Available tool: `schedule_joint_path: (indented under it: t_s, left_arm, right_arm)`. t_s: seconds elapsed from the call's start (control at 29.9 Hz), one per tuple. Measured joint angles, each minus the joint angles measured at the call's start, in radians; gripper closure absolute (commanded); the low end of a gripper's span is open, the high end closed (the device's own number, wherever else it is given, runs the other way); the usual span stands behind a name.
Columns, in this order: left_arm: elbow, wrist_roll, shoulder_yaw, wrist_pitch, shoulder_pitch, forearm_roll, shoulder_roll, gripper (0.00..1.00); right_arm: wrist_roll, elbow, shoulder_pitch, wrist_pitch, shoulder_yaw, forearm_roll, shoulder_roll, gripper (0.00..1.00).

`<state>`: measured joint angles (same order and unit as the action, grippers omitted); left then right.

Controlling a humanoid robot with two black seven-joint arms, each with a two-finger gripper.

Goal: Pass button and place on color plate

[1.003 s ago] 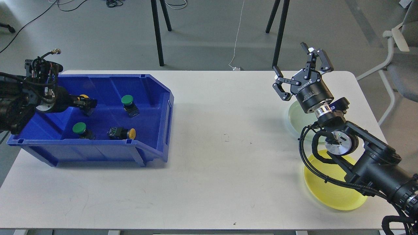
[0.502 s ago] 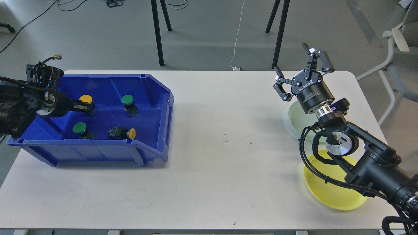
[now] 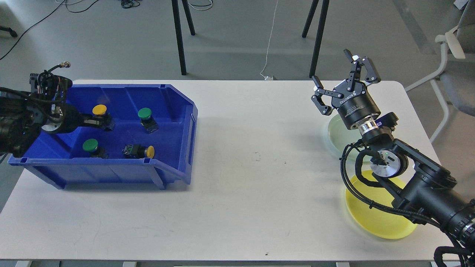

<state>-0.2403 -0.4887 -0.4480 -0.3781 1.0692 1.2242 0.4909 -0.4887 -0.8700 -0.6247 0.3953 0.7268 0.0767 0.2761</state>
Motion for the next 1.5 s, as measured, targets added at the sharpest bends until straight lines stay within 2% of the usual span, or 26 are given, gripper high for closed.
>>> schedule_joint_path:
  t_s: [0.07,0.1,0.5,1.07,1.3,1.5]
  left_arm:
    - [-0.001,0.0,0.0,-0.001,0.0,0.0,0.0,0.45]
    - [-0.001,0.0,0.001,-0.001,0.001,0.0,0.0,0.39]
    - [-0.004,0.0,0.039,0.0,0.01,-0.014,-0.011,0.26]
    - [0.004,0.0,0.082,0.02,0.001,-0.017,-0.028,0.28]
    - [0.004,0.0,0.105,0.021,0.0,-0.017,-0.029,0.36]
    - [0.004,0.0,0.106,0.021,0.0,-0.017,-0.028,0.48]
  right_arm:
    - [0.0,0.0,0.0,0.0,0.0,0.0,0.0,0.01]
    - [0.0,-0.001,0.0,0.0,0.0,0.0,0.0,0.01]
    - [0.0,-0.001,0.0,0.001,0.0,0.0,0.0,0.01]
    - [0.0,-0.001,0.002,0.001,0.0,0.0,0.0,0.01]
    - [0.0,0.0,0.007,0.001,0.0,0.0,0.0,0.01]
    - [0.0,0.0,0.008,0.002,0.0,0.0,0.0,0.01]
